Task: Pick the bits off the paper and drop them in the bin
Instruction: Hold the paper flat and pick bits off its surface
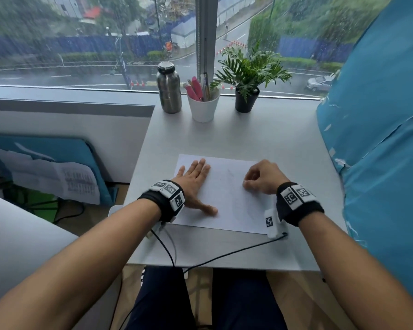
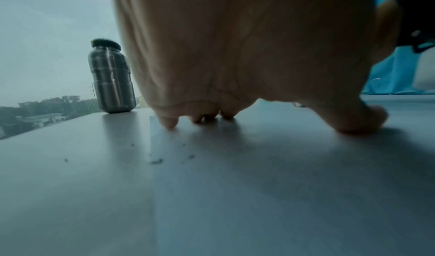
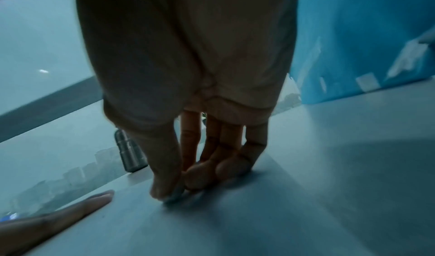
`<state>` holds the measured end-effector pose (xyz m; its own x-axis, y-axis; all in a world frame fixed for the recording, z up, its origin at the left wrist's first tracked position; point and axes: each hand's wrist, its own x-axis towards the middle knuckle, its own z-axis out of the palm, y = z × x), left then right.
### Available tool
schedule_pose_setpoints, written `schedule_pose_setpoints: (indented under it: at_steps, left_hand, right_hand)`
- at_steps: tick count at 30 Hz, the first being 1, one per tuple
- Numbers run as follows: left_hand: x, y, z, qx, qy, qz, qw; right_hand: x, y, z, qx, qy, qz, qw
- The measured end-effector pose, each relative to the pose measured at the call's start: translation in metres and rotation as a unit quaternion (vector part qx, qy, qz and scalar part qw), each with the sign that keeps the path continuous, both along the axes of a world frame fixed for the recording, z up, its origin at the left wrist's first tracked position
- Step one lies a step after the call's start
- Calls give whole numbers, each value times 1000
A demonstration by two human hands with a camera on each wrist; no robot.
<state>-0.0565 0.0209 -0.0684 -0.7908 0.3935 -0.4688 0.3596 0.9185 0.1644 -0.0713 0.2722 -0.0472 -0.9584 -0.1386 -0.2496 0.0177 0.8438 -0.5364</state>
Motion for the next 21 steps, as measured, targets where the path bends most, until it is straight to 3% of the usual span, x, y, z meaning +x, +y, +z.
schedule_pose_setpoints:
  at_steps: [4,6,8,10,12,15,18,21]
  left_hand:
    - [-3,0,7,-79,27,62,995]
    - [6,12,11,-82,71,57,993]
    - [18,31,8,-29,87,-37,995]
    - [33,48,1,19,48,-146,988]
    - [43,52,-11,38,22,-186,982]
    - [31,36,-13,38,21,-132,990]
    - [8,14,-3,-11,8,4,1000]
    - [-3,13,3,-86,40,107,990]
  right_hand:
    - [2,0,-4,-12,-12,-21,1000]
    - [0,-1,-2,-16,-23,-23,999]
    - [0,0,-2,-14,-24,-19,999]
    - [0,1,-2,-9,-20,-13,1000]
    - [0,2,-2,-5,-16,-8,1000]
    - [0,2,-2,-12,-16,-4,1000]
    - [0,2,-2,-19,-23,-9,1000]
    - [0,2,-2,-17,-25,-16,999]
